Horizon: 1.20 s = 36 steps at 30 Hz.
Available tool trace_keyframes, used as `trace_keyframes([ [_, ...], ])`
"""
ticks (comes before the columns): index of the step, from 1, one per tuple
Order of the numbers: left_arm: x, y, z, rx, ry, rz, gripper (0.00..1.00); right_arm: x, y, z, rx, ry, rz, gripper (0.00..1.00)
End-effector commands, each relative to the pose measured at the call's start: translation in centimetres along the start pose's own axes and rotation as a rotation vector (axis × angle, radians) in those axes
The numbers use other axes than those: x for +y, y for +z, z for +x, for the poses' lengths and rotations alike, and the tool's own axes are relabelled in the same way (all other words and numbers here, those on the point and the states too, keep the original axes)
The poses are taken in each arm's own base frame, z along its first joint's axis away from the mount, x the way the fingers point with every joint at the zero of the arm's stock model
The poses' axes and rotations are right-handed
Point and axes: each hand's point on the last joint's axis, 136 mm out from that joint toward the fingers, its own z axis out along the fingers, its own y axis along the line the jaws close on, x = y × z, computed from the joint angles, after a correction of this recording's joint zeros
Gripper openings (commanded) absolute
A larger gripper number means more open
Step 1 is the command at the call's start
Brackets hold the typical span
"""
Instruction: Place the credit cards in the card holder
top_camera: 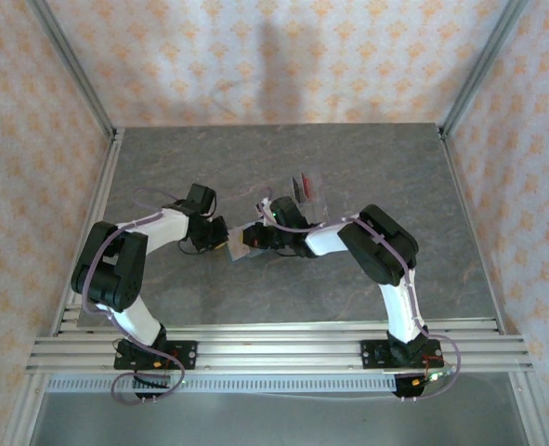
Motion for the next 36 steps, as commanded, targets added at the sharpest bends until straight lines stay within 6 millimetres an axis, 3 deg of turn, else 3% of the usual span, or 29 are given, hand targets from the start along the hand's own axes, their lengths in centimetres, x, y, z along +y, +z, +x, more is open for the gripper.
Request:
trace_keyframes([
  [1, 0.0, 1.2, 0.0, 0.015, -0.013, -0.001, 0.02, -2.1, 0.9, 2.4, 0.092, 0.014, 0.053, 0.03],
  [11, -0.1, 1.5, 0.1, 0.021, -0.008, 0.0, 0.02, -1.5, 2.0, 2.6, 0.116, -0.008, 0.054, 0.04],
  [18, 0.3, 1.5, 0.3, 0.022, -0.005, -0.013, 0.02, -0.9, 0.6, 1.7, 0.099, -0.053, 0.103, 0.13],
  [25, 0.4, 1.4, 0.3, 0.022, -0.003, -0.016, 0.02, -0.4, 0.9, 1.1, 0.108, -0.053, 0.103, 0.27],
  [36, 0.5, 1.6, 0.4, 0.026, -0.002, -0.024, 0.02, 0.2, -0.7, -0.1, 0.077, -0.088, 0.158, 0.29],
])
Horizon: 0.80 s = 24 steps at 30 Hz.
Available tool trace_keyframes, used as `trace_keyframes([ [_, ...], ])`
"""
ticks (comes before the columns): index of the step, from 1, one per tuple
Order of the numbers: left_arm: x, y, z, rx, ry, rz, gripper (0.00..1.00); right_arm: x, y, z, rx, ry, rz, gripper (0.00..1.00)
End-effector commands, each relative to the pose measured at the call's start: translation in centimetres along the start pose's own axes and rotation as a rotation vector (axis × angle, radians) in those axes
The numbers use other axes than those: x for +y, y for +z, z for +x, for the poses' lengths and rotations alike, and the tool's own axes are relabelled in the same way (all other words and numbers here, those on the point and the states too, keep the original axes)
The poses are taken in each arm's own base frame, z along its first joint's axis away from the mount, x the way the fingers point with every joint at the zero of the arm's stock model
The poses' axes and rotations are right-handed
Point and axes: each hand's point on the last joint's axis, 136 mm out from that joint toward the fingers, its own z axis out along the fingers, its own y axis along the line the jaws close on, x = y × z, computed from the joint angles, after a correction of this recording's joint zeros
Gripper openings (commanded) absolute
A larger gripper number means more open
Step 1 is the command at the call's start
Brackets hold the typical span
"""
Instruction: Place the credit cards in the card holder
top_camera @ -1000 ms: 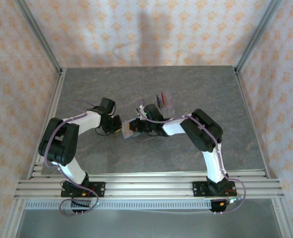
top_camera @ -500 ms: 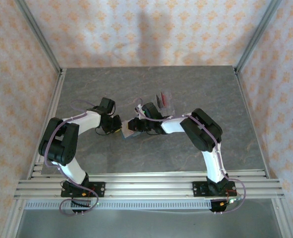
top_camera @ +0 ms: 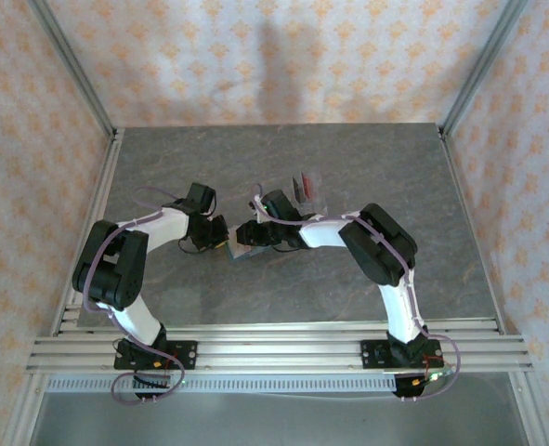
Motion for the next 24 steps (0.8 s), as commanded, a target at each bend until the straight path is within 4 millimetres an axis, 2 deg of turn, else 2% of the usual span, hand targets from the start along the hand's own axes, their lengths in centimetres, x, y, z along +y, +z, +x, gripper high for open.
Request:
trace_keyframes([
  [1, 0.8, 1.4, 0.7, 0.029, 0.0, -0.034, 0.02, 0.1, -1.2, -0.1, -0.002, -0.027, 0.067, 0.32],
  [4, 0.9, 1.5, 0.8, 0.031, 0.0, -0.038, 0.02, 0.5, -1.7, -0.6, -0.015, -0.044, 0.075, 0.36],
  [14, 1.0, 1.5, 0.8, 0.035, 0.006, -0.043, 0.02, 1.2, -1.8, -1.6, -0.027, -0.049, 0.064, 0.39],
  [17, 1.0, 1.5, 0.9, 0.038, 0.008, -0.044, 0.02, 1.2, -2.5, -2.2, -0.053, -0.05, 0.072, 0.4],
  [21, 1.0, 1.6, 0.8, 0.039, 0.006, -0.044, 0.02, 1.4, -3.6, -3.1, -0.087, -0.061, 0.08, 0.47],
  [24, 0.9, 1.6, 0.8, 0.039, 0.008, -0.044, 0.03, 1.4, -4.3, -3.7, -0.108, -0.063, 0.081, 0.48],
])
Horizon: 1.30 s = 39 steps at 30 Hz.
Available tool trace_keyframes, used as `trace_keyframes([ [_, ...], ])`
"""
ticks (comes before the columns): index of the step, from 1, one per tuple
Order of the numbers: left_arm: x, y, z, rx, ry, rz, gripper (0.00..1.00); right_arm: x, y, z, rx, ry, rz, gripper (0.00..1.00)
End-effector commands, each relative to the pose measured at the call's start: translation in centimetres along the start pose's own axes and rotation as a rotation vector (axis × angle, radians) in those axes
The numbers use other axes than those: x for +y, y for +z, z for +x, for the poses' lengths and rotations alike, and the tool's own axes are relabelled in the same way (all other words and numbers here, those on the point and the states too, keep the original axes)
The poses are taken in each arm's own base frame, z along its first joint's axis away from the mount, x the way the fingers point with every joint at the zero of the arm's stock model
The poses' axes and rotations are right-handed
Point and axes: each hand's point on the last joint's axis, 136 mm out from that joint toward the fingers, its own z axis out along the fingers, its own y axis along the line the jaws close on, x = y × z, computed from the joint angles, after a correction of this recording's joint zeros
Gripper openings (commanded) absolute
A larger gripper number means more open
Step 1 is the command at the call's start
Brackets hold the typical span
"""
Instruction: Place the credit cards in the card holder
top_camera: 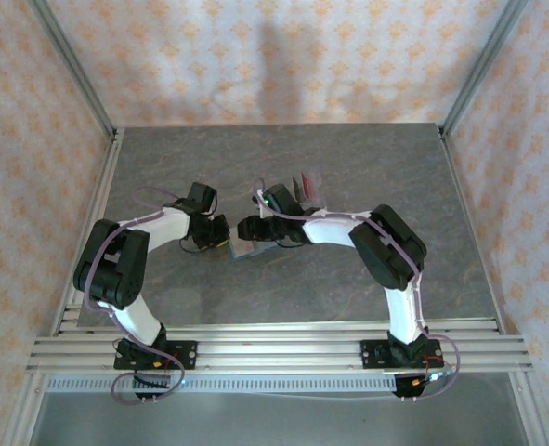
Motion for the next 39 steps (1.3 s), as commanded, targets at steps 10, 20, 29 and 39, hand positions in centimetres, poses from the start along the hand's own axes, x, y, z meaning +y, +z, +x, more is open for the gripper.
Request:
trace_keyframes([
  [10, 1.2, 1.4, 1.0, 0.047, 0.009, -0.052, 0.03, -1.5, -3.2, -3.8, -0.076, -0.085, 0.136, 0.37],
  [20, 1.2, 1.6, 1.0, 0.052, 0.008, -0.052, 0.03, -4.9, -1.8, -1.7, 0.049, -0.203, 0.364, 0.31],
  [29, 1.3, 1.6, 1.1, 0.053, 0.008, -0.055, 0.03, -7.1, -0.3, 0.1, 0.108, -0.244, 0.471, 0.31],
  [39, 1.3, 1.7, 1.1, 0.054, 0.007, -0.054, 0.03, -8.6, -1.1, 1.3, 0.085, -0.282, 0.584, 0.36],
])
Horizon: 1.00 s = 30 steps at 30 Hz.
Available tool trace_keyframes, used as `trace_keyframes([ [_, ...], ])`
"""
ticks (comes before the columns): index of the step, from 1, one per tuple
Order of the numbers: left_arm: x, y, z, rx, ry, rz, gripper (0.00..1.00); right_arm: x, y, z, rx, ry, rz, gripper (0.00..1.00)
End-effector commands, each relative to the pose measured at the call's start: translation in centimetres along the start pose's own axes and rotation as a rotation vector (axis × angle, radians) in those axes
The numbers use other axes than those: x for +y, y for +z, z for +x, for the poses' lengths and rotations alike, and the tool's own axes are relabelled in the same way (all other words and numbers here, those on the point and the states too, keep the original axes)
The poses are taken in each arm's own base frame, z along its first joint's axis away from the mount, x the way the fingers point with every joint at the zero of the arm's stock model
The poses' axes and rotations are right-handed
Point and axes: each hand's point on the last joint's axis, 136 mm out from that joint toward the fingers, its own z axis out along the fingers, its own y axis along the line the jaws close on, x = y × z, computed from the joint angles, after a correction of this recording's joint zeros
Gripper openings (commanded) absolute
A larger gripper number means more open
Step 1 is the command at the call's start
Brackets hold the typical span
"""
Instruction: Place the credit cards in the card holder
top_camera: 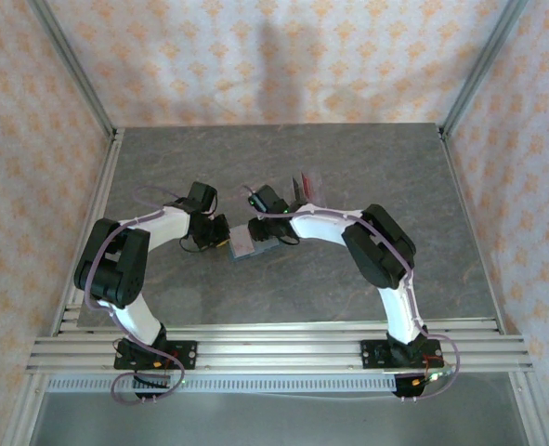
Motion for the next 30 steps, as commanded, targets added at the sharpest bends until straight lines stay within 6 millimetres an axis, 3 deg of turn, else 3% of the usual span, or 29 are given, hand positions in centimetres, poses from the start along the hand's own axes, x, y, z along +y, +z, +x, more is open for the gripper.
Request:
trace_keyframes([
  [1, 1.3, 1.7, 1.1, 0.048, 0.001, -0.051, 0.03, -2.1, 0.4, 2.5, 0.072, -0.02, 0.093, 0.36],
  [11, 1.5, 1.4, 1.1, 0.042, 0.003, -0.056, 0.03, -2.4, 1.4, 3.9, 0.104, -0.073, 0.194, 0.35],
  [20, 1.3, 1.5, 1.2, 0.046, 0.002, -0.05, 0.03, -1.7, 2.2, 6.8, 0.143, -0.026, 0.158, 0.17],
  [24, 1.3, 1.4, 1.2, 0.045, 0.0, -0.048, 0.03, -0.7, 2.2, 6.7, 0.133, 0.008, 0.096, 0.13],
  [30, 1.4, 1.3, 1.3, 0.046, 0.006, -0.053, 0.03, 0.3, 1.4, 4.9, 0.087, 0.009, 0.061, 0.0],
])
